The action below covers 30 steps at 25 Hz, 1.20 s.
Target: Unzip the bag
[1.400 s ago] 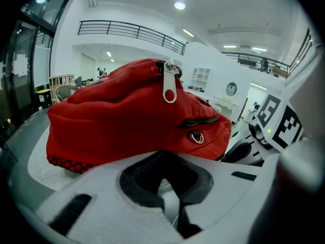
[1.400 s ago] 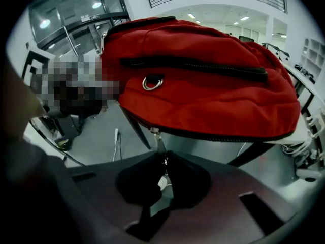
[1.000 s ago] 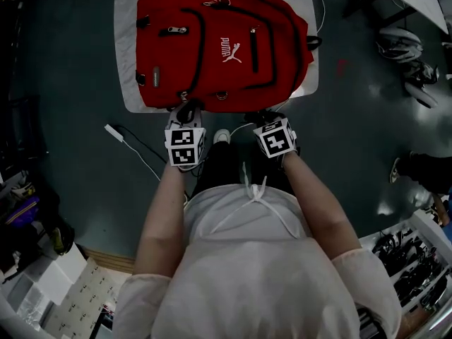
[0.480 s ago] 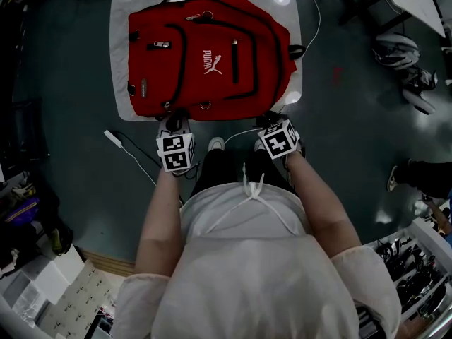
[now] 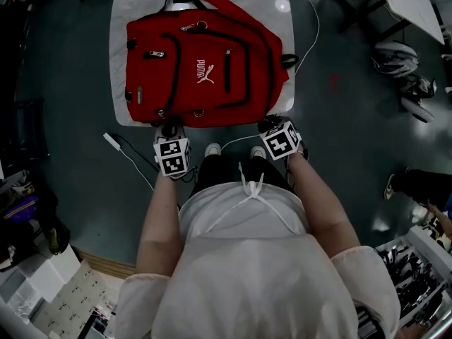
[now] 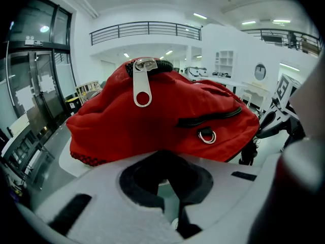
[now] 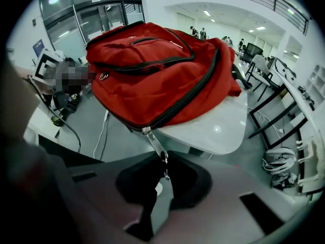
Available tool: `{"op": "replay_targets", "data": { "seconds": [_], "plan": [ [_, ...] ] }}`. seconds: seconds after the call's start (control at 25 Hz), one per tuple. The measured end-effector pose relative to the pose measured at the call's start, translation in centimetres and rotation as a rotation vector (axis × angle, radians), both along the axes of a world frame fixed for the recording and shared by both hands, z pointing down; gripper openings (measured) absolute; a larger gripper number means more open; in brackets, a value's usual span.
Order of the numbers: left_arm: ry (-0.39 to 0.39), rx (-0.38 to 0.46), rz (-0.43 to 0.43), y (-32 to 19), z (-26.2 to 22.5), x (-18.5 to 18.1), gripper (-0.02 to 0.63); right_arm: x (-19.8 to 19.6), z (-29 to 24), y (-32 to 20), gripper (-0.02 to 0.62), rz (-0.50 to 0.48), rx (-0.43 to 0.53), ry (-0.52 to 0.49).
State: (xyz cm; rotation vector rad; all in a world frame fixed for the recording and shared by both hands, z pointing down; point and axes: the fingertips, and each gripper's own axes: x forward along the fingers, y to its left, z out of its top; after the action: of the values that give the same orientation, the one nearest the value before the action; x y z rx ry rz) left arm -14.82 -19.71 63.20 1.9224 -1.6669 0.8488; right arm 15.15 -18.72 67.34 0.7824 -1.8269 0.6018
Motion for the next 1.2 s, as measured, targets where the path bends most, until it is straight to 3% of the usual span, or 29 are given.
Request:
{"op": "replay_targets", "data": {
  "seconds": [0.4,0.72,0.84,0.96,1.2],
  "plan": [
    [0.001,-0.007,-0.001,-0.1,0.2,0.0,0.021,2.0,-0.3,-1.6,0.037,0.062,-0.003,0.011],
    [-0.023,-0.033,-0.002,0.0,0.6,-0.1,0.021,1.7,-0.2,-0.1,0.039,0.198,-0.050,-0.077],
    [-0.037,-0.077,0.013,0.4,0.5,0.9,0.021,1.2,-1.7,0.2,0.101,0.196,0.003,-0.093],
    [0.019,-0.065,0.025,0.9,-1.1,2.2,0.021,0.3,-3.8,0.1,0.106,0.215,0.050,-0.133],
    [0.150,0.084,0.059,0.1,-7.6,5.3,0.023,-2.9,-10.1,-1.3,0.103,0.212,0.171,-0.258]
  ]
}}
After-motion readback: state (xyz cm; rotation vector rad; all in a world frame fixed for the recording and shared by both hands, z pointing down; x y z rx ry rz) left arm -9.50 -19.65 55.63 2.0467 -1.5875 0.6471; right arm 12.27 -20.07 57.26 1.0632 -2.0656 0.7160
